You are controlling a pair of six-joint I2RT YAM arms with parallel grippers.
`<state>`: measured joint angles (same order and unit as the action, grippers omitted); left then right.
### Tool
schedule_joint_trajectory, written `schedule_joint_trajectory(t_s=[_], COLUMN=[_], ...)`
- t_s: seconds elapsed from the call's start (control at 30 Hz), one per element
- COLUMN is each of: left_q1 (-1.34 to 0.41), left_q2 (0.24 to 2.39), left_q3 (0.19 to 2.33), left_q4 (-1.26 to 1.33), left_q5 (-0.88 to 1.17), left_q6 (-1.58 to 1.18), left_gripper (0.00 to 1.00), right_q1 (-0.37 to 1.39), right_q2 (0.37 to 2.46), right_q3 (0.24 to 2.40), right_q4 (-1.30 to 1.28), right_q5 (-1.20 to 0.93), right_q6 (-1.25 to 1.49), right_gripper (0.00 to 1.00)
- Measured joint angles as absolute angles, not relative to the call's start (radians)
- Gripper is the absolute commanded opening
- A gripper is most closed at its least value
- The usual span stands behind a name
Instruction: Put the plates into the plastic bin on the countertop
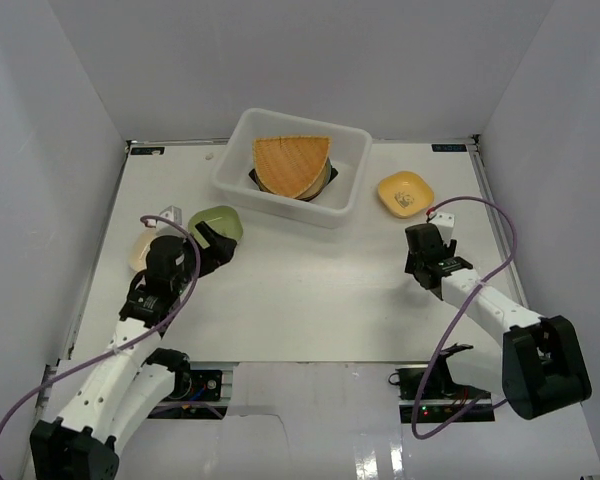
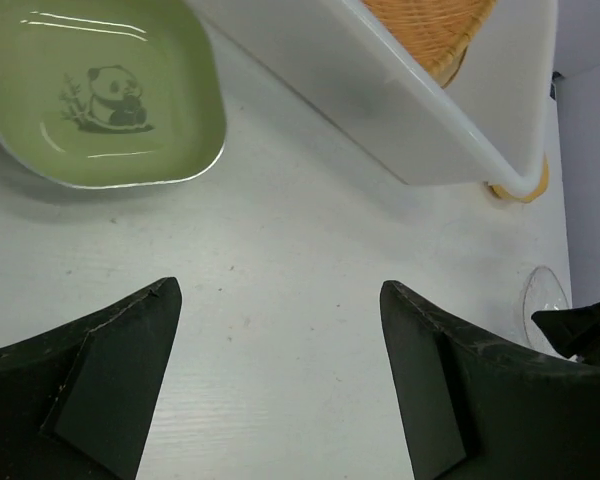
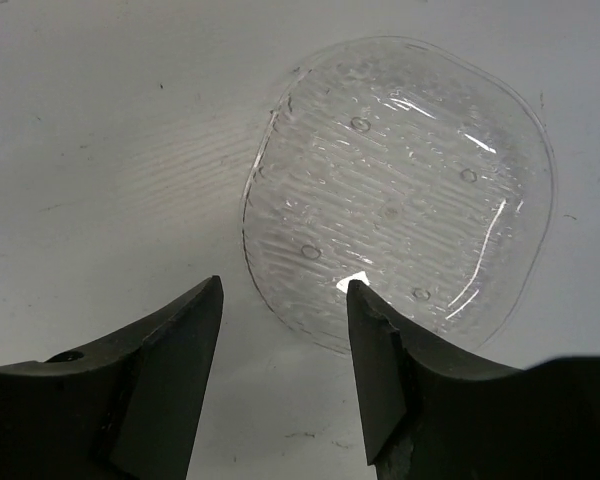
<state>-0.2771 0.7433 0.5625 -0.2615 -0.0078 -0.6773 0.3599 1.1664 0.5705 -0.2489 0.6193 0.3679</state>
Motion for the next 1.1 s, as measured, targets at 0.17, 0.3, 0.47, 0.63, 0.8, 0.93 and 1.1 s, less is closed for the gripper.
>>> schedule_joint_trajectory(t_s=[0.17,0.3,0.47,0.63,0.8,0.93,1.1], left_q1=[-0.278,-0.278,-0.278,-0.278,-0.278,-0.278,-0.278], left_q2=[0.621,0.63,0.724,0.809,0.869,0.916,1.037], left_q3=[0.491,0.43,0.382,0.381,0.379,0.38,0.393], left_q4=[-0.311,-0.313,-0.306,-0.259,-0.186,-0.122,-0.058], left_q5=[-0.116,-0.18,-0.218,-0.267,-0.301,-0.328,-0.397], left_q6=[-0.75,-0.836,-0.902,-0.949,-0.979,-0.986,-0.977], left_gripper=[0.91,0.91,0.91,0.93,0.98,0.98,0.92], right_q1=[0.315,0.313,0.303,0.306,0.369,0.502,0.651], right_q2=[1.283,1.343,1.348,1.227,1.072,1.114,1.332], right_q3=[0.589,0.59,0.589,0.574,0.656,0.9,1.231], right_q4=[-0.196,-0.172,-0.144,-0.15,-0.224,-0.251,-0.166], right_q5=[0.528,0.494,0.507,0.503,0.495,0.511,0.461], right_q6=[0.342,0.325,0.32,0.313,0.287,0.212,0.03], right_gripper=[0.54,0.35,0.08,0.08,0.08,0.08,0.08])
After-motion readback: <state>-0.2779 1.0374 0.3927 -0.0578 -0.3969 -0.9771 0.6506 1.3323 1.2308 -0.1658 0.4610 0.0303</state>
